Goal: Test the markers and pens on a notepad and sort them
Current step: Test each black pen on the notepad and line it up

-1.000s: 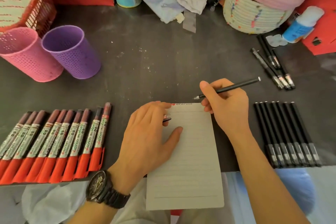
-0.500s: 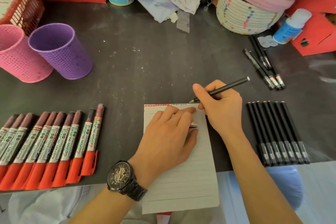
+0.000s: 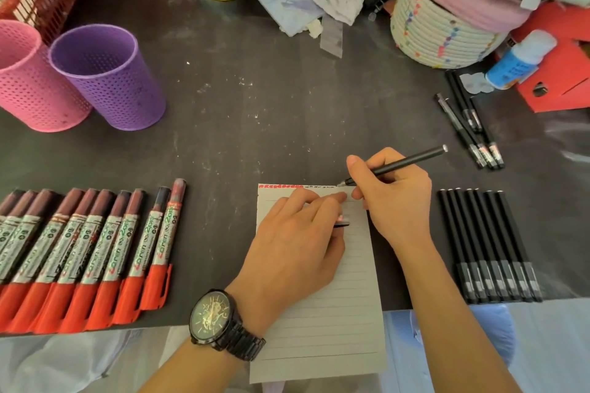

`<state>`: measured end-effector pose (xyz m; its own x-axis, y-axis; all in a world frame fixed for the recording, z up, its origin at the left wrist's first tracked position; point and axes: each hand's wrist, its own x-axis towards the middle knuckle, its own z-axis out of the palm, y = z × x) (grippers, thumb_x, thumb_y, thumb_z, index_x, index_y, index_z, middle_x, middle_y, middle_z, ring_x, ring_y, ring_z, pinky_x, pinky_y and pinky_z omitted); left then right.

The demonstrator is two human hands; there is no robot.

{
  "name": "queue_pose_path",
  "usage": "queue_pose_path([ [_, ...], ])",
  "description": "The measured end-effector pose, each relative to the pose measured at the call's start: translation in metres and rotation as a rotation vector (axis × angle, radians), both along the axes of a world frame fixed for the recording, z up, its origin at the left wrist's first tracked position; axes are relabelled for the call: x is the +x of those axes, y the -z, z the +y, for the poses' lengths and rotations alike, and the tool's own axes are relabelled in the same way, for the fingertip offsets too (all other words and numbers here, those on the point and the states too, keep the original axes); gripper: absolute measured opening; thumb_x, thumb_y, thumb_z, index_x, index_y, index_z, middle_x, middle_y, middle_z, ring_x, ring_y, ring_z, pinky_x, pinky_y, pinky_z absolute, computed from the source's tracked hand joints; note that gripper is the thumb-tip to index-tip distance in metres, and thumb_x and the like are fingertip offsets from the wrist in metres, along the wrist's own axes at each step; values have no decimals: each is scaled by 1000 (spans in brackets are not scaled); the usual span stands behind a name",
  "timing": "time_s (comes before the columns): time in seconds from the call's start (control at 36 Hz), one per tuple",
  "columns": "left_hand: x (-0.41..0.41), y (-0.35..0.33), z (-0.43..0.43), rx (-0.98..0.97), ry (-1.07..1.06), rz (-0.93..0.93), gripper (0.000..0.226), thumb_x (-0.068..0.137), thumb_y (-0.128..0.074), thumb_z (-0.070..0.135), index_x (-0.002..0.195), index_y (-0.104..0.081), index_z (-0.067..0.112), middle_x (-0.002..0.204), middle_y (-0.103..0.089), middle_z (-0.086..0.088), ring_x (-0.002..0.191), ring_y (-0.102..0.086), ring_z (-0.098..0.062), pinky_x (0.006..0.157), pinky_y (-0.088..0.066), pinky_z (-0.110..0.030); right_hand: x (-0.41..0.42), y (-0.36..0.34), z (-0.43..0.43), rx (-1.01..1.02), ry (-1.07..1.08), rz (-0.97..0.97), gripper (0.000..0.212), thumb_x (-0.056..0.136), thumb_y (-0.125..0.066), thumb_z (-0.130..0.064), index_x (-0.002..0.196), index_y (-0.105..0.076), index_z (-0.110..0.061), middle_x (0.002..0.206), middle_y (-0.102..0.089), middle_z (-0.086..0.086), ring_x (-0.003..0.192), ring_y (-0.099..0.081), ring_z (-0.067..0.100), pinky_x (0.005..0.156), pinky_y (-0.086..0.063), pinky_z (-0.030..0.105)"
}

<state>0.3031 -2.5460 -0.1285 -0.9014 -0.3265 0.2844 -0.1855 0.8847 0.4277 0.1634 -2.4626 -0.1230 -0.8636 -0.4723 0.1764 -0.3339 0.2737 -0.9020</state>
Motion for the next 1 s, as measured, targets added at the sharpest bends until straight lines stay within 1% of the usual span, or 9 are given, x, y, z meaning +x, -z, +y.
queue_pose_path([
  [0.08, 0, 1, -1, 5, 4, -2, 30, 90, -47, 30, 108, -66, 16, 98, -67, 8, 93, -53, -12, 69, -48, -29, 0, 0, -1, 15, -5, 12, 26, 91, -73, -25, 67, -62, -24, 54, -66, -8, 45, -59, 5, 53, -45, 10],
  [0.22, -1, 0, -1, 32, 0, -5, 36, 91, -47, 29, 118, -65, 14, 95, -66, 7, 93, -55, -14, 70, -48, -30, 0, 0, -1, 13, 3, 13, 28, 91, -73, -26, 65, -62, -26, 54, -66, -9, 46, -59, 6, 53, -44, 9],
  [0.33, -1, -1, 0, 40, -3, -18, 36, 90, -49, 30, 118, -65, 15, 94, -66, 7, 93, -55, -13, 70, -48, -30, 0, 2, -1, 21, -5, 14, 26, 90, -72, -29, 66, -62, -26, 55, -67, -9, 47, -61, 7, 53, -46, 11],
  [0.47, -1, -3, 0, 54, -5, -33, 39, 91, -45, 31, 120, -65, 15, 93, -66, 7, 94, -55, -13, 70, -48, -30, -1, 3, -1, 27, -6, 21, 26, 91, -72, -28, 66, -62, -26, 54, -66, -9, 49, -62, 6, 54, -45, 11],
  [0.56, -1, -3, 0, 53, -3, -34, 36, 91, -47, 30, 119, -65, 15, 94, -67, 7, 95, -55, -13, 71, -49, -32, -1, 4, -1, 41, 1, 32, 27, 90, -72, -28, 66, -62, -24, 54, -66, -9, 50, -62, 5, 56, -45, 9],
  [0.69, -1, -1, 0, 43, -12, -39, 35, 91, -51, 30, 121, -64, 17, 94, -66, 9, 96, -52, -11, 72, -46, -28, -1, 3, -1, 33, -1, 43, 26, 91, -72, -25, 67, -63, -22, 54, -66, -9, 51, -62, 5, 57, -45, 10],
  [0.83, -1, 0, 0, 35, -20, -35, 34, 90, -53, 32, 120, -64, 19, 94, -67, 10, 95, -51, -10, 71, -48, -28, -1, 3, -1, 44, -3, 47, 26, 92, -71, -25, 68, -63, -20, 54, -65, -10, 50, -62, 4, 56, -45, 10],
  [1.0, -1, 0, -1, 47, -16, -37, 33, 90, -58, 29, 120, -64, 18, 95, -67, 10, 97, -52, -10, 73, -50, -30, -1, 3, 0, 44, -2, 61, 27, 93, -71, -25, 67, -61, -24, 54, -66, -10, 50, -62, 4, 56, -45, 9],
])
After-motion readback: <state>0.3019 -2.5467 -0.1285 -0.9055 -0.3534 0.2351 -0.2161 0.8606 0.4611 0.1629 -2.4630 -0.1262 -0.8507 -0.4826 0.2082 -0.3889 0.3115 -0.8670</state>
